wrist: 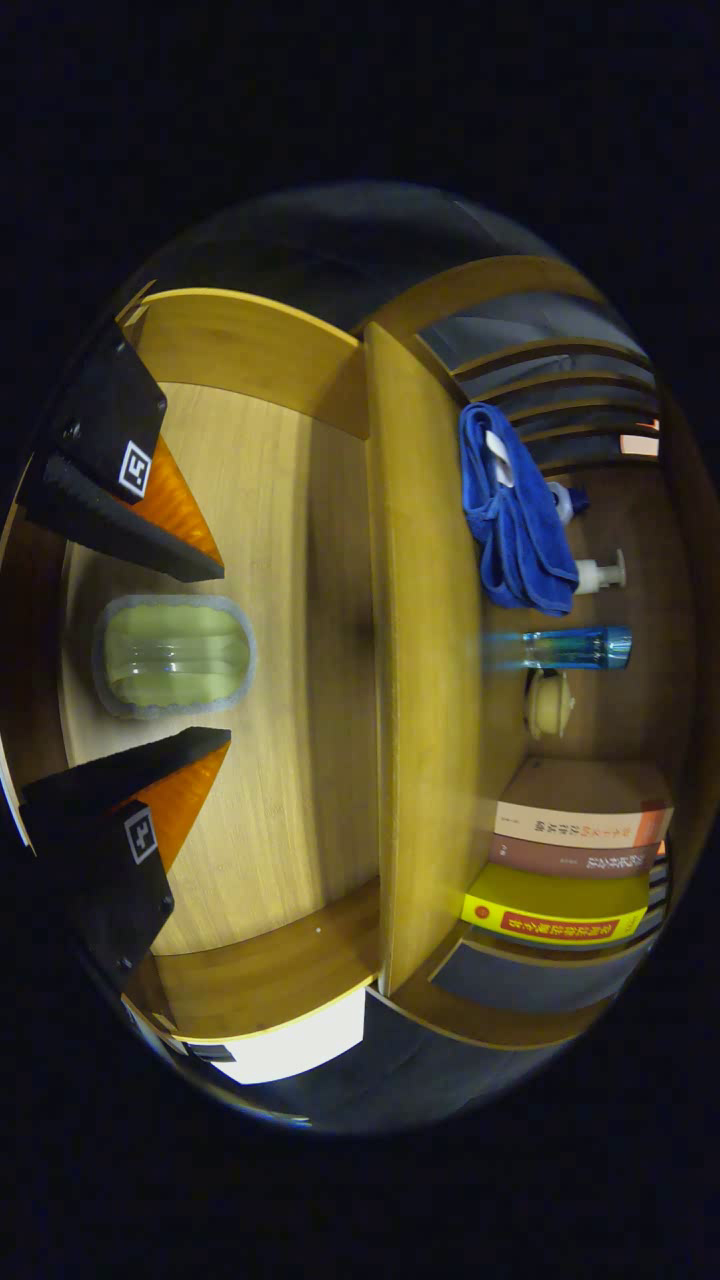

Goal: Pull open the drawer, take out the items inside it, and place them on the countertop above the cabinet.

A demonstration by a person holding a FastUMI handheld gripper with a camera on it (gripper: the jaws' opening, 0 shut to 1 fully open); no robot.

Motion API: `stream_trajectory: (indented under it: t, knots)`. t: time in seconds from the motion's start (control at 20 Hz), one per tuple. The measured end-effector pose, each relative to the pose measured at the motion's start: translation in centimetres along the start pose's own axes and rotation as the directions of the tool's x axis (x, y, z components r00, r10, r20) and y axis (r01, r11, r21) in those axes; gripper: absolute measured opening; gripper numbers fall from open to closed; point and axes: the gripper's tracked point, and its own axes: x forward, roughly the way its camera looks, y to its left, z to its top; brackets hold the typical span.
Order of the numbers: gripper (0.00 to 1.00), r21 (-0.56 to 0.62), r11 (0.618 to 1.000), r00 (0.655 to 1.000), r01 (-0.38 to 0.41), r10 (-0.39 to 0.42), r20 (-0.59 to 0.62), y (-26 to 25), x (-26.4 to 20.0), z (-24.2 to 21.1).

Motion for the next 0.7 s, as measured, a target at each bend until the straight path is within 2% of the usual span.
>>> stream_trajectory:
  t: [0.1, 0.25, 0.3, 0.45, 0.7]
  knots:
    - [0.91, 0.007, 1.0, 0.999, -0.008, 0.008, -0.053, 0.1, 0.8, -1.1]
    - [0.74, 0.045, 0.998, 0.992, -0.031, 0.037, -0.123, 0.3, 1.4, -2.8]
    - [0.72, 0.057, 0.998, 0.991, -0.029, 0.036, -0.132, 0.2, 1.6, -3.0]
    - [0.29, 0.06, 0.998, 0.994, -0.018, 0.024, -0.109, -0.5, 1.0, -2.4]
    - [0.29, 0.018, 0.999, 0.998, -0.046, 0.047, -0.052, -0.2, -2.3, 0.7]
